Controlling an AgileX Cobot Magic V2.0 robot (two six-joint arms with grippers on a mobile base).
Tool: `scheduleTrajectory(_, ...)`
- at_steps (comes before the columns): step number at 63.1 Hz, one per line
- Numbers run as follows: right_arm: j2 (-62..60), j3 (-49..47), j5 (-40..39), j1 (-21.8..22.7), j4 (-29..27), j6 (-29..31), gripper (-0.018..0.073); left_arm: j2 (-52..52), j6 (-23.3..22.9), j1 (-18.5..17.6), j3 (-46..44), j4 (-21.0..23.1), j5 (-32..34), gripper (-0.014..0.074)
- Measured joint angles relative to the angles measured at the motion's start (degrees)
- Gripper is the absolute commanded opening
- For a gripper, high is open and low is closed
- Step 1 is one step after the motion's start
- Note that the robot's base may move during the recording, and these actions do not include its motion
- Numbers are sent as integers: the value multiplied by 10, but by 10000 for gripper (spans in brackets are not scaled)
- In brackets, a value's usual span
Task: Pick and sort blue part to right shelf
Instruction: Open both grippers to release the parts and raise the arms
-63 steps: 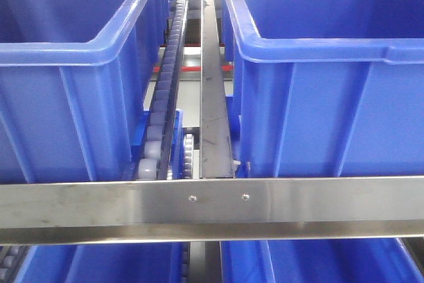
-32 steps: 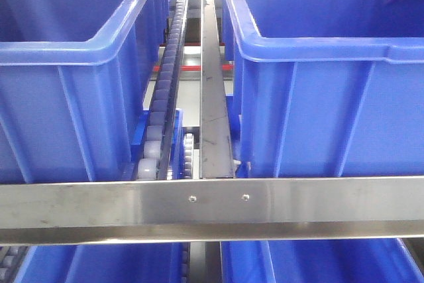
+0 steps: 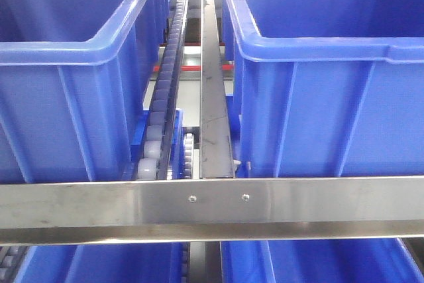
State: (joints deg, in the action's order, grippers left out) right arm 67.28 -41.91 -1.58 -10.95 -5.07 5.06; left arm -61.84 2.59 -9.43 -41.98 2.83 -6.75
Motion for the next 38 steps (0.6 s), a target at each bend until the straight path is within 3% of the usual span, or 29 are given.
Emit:
scheduleTrajectory(5,-2,0,10,0,0,0,603,1,0,0,0,0,0,514)
scheduleTrajectory(9,-9,0,20,3,0,0,535,10,0,0,0,0,-3,402)
scheduleTrajectory(17,-35,0,30,24,0,0,269,39,0,0,0,0,-6,120)
scheduleTrajectory(24,-64,0,31,47,0,0,41,65,0,0,0,0,-6,137)
scheduleTrajectory(38,-100,0,47,67,-6,0,57,76,0,0,0,-6,-6,133)
